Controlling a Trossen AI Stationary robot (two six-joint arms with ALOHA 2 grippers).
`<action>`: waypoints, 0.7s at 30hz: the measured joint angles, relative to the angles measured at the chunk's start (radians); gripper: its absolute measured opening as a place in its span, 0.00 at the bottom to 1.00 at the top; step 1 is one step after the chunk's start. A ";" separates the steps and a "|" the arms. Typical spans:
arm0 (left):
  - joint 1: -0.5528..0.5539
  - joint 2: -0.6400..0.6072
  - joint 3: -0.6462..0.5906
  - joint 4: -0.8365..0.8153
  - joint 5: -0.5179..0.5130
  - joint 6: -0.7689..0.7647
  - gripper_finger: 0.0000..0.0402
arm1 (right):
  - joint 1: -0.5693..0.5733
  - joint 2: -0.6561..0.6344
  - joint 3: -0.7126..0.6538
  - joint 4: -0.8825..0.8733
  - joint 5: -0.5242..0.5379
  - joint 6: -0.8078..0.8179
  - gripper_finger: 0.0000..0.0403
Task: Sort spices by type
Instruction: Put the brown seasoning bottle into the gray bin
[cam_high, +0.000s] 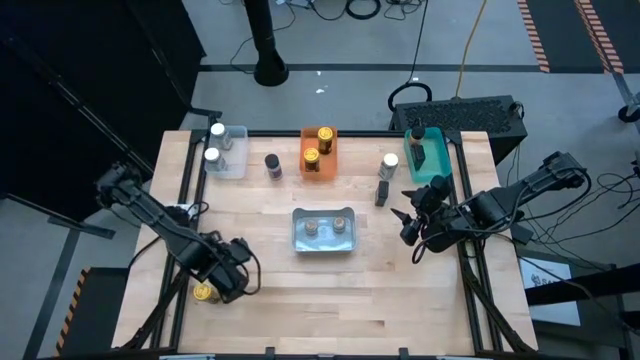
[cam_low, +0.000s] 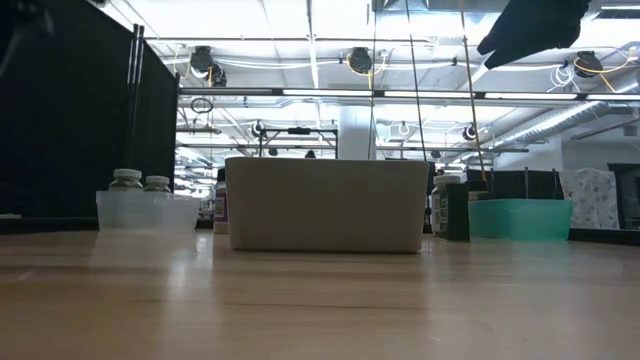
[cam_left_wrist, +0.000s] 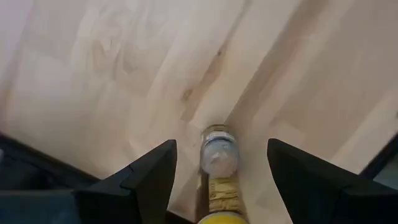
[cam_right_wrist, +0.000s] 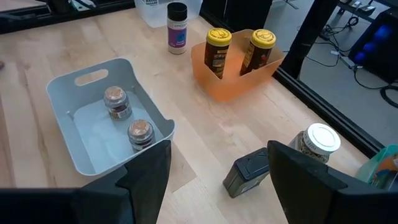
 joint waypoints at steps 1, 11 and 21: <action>0.002 0.002 -0.008 0.004 0.012 -0.032 0.64 | 0.000 0.000 0.000 0.000 -0.008 0.000 0.61; -0.056 0.031 -0.079 0.097 0.064 -0.002 0.64 | 0.000 0.000 0.000 0.001 -0.021 0.000 0.61; -0.105 0.030 -0.133 0.138 0.080 0.007 0.65 | 0.000 0.000 0.000 0.001 -0.021 0.001 0.61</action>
